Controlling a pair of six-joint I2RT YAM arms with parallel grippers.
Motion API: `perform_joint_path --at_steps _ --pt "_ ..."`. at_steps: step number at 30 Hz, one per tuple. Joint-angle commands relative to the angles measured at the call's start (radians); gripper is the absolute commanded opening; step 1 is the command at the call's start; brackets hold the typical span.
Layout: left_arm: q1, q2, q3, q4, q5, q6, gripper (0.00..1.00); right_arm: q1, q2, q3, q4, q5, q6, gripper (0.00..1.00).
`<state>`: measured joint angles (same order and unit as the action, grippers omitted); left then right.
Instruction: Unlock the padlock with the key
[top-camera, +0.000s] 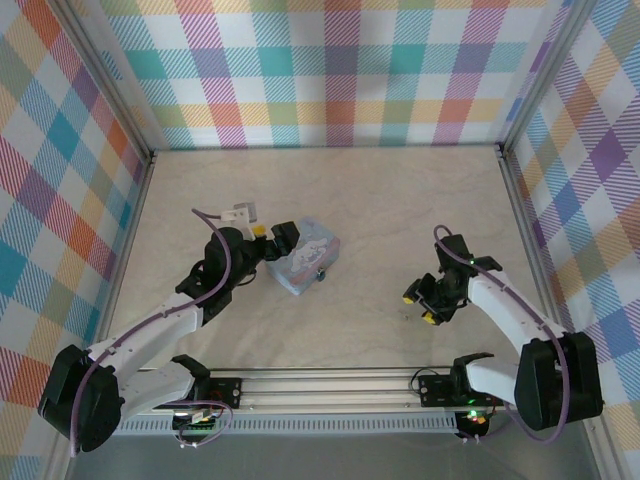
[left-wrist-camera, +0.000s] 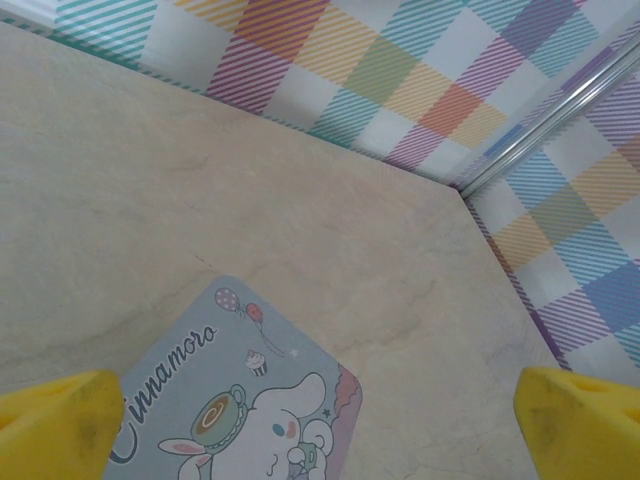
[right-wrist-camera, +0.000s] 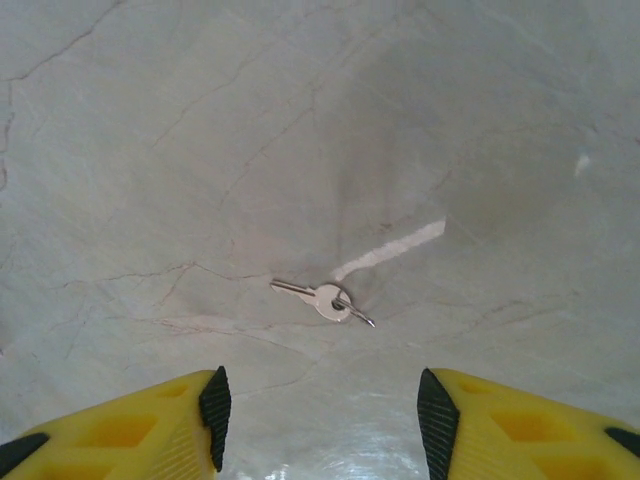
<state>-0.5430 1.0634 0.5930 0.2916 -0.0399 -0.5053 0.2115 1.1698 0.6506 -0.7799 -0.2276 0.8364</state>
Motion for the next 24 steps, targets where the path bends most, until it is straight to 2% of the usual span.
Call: perform_joint_path --at_steps 1,5,16,24 --pt "-0.009 -0.003 0.034 0.026 -0.019 0.007 1.0 0.013 0.016 -0.03 0.053 -0.031 -0.058 0.52" --pt "-0.009 0.0 0.036 0.023 -0.025 0.011 1.0 0.034 0.039 -0.05 0.1 -0.058 -0.094 0.5" --pt "-0.009 -0.009 0.047 0.0 -0.034 0.008 1.0 0.083 0.097 -0.057 0.084 0.023 -0.111 0.45" --pt "-0.009 -0.008 0.053 -0.008 -0.041 0.01 1.0 0.088 0.121 -0.079 0.112 0.013 -0.113 0.39"
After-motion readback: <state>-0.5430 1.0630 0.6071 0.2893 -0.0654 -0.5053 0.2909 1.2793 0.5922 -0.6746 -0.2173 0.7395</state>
